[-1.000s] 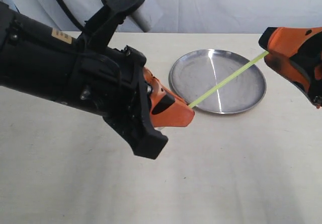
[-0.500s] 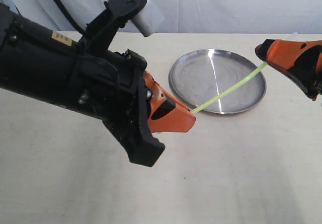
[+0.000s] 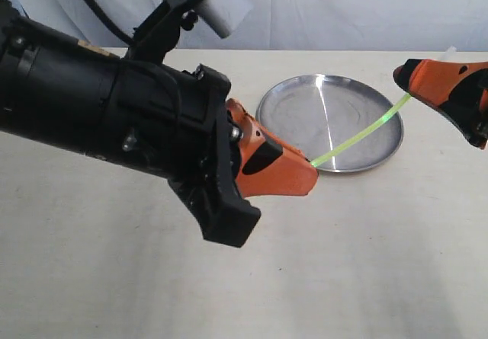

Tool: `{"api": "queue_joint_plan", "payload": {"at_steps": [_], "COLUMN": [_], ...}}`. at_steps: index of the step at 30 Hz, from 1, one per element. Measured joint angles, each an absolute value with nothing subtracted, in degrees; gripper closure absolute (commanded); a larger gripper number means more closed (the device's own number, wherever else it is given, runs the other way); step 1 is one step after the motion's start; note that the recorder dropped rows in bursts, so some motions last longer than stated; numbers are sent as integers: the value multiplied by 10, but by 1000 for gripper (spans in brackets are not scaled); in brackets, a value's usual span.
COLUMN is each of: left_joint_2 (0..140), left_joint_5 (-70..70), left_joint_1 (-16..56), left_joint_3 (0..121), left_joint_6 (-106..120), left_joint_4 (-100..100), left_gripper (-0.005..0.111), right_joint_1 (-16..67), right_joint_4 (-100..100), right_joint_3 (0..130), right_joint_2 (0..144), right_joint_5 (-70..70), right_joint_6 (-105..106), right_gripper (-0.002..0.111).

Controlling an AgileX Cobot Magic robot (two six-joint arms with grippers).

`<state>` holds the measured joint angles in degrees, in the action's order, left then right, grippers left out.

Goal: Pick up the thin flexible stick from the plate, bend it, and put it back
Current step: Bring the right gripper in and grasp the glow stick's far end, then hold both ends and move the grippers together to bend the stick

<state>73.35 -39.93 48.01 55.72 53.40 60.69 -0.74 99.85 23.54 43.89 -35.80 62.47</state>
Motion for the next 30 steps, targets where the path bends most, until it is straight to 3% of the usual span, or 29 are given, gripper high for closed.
{"api": "queue_joint_plan", "payload": {"at_steps": [30], "left_joint_2": [729], "left_joint_5": [-260], "left_joint_1": [480], "left_joint_3": [558], "left_joint_6": [557], "left_joint_4": [750], "left_gripper": [107], "right_joint_1": [-9], "right_joint_4": [938], "right_joint_3": [235], "right_joint_2": [454], "right_joint_5": [-381], "right_joint_6": [655], "right_gripper": [109]}}
